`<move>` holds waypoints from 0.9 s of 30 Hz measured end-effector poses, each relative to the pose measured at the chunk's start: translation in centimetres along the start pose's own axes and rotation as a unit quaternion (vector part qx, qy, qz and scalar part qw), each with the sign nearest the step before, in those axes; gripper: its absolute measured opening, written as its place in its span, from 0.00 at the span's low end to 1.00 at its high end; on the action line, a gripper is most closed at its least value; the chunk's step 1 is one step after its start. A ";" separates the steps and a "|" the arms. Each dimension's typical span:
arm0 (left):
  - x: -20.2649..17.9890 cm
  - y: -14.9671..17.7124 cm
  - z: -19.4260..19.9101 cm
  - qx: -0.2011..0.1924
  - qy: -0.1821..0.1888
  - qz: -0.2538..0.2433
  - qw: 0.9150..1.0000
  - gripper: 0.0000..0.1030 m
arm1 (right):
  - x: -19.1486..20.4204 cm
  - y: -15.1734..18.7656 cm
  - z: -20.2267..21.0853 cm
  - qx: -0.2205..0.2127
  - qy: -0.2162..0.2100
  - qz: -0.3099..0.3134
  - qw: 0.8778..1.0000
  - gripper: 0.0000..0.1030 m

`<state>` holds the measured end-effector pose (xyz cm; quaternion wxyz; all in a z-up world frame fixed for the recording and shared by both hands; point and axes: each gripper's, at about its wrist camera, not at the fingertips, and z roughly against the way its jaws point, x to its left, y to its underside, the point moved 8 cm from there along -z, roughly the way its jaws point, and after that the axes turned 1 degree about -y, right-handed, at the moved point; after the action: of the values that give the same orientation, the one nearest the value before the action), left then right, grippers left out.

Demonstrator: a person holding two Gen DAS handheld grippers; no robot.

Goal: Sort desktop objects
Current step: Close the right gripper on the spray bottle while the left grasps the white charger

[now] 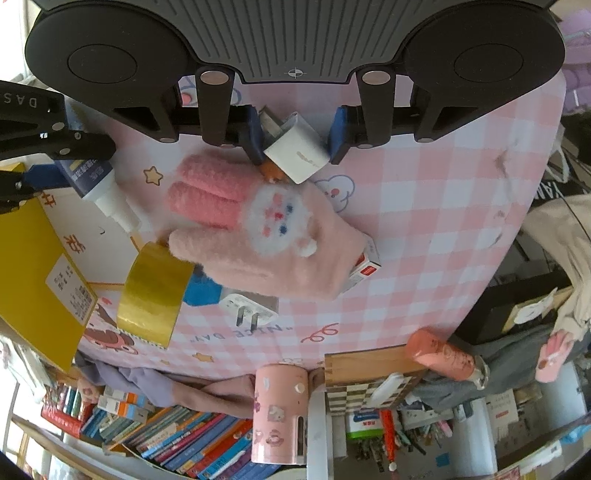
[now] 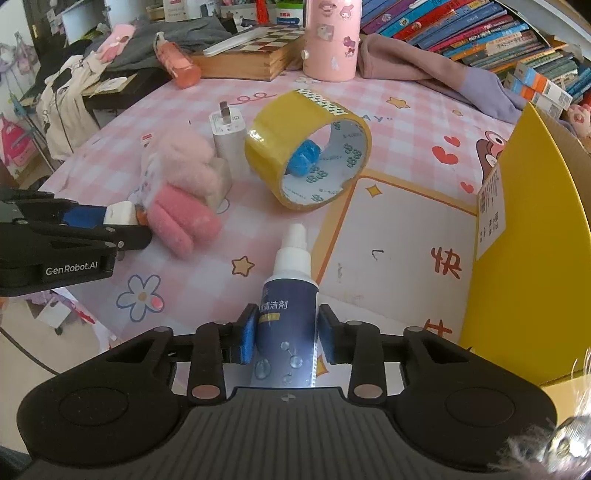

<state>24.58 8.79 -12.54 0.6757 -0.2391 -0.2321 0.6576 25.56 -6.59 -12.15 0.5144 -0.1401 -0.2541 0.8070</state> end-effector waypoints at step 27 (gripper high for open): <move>-0.9 0.0 10.7 -0.104 0.043 0.001 0.994 0.34 | 2.6 -0.6 7.9 -0.095 -0.019 -0.046 0.994 0.29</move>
<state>17.84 8.11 -4.17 0.6561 -0.3360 -0.2696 0.6197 21.07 -6.18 -5.12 0.5305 -0.1612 -0.3457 0.7570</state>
